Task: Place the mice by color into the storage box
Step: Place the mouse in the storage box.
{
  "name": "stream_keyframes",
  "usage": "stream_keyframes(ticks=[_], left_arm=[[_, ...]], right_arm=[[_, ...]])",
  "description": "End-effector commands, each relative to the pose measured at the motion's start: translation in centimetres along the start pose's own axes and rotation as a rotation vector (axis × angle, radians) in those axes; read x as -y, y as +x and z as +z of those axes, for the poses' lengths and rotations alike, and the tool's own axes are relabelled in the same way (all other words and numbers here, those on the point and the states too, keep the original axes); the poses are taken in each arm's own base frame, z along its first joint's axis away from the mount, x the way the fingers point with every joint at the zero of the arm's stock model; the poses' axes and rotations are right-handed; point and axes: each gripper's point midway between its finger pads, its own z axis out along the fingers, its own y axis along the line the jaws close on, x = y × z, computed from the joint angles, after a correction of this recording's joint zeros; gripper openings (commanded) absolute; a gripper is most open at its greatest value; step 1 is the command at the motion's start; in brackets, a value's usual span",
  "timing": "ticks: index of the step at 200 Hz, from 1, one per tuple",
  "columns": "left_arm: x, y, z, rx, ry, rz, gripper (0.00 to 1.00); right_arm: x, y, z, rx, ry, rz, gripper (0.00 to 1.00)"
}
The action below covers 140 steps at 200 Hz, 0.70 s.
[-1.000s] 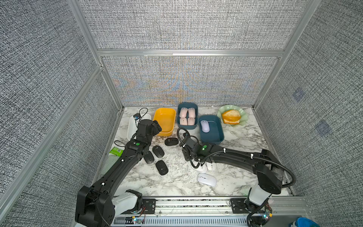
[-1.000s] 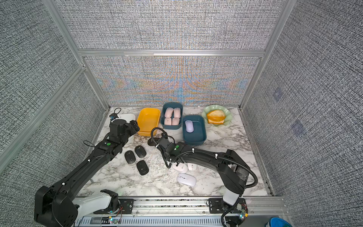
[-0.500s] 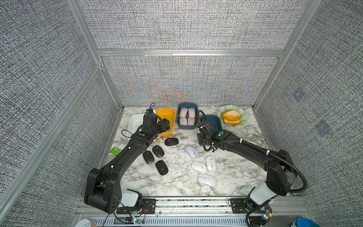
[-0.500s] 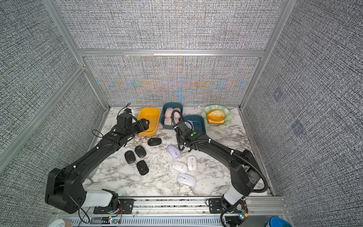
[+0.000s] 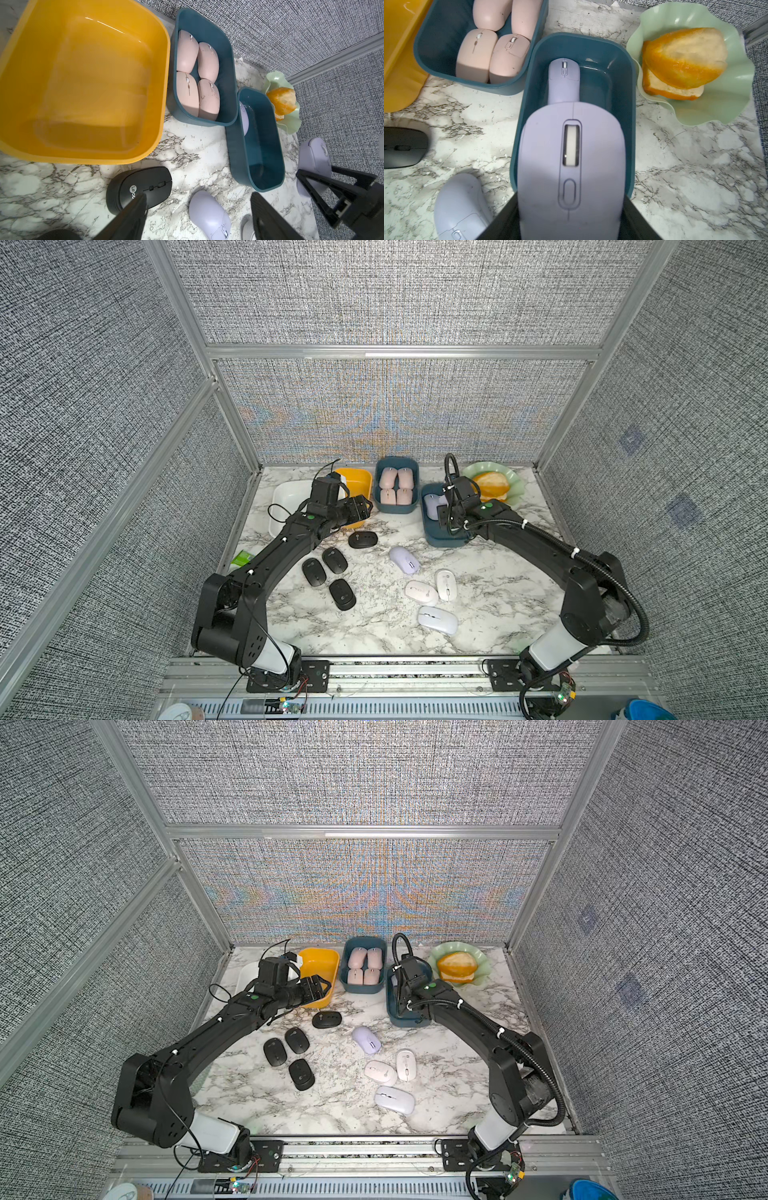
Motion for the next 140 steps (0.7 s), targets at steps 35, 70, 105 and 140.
stream_keyframes(ticks=[35, 70, 105, 140], left_arm=[[1.5, 1.6, 1.4, -0.089, 0.086, 0.012, 0.79], [1.7, 2.1, 2.0, -0.119, 0.092, 0.017, 0.79], [1.8, 1.9, 1.8, -0.115, 0.096, 0.020, 0.79], [1.9, 1.7, 1.5, -0.105, 0.092, 0.029, 0.79]], right_arm=[[2.3, -1.4, 2.4, -0.014, -0.019, 0.017, 0.55], [3.5, -2.0, 4.6, -0.040, -0.025, 0.023, 0.55], [3.3, -2.4, 7.6, -0.080, -0.022, -0.042, 0.55], [4.1, -3.0, 10.7, -0.108, 0.028, -0.024, 0.55]])
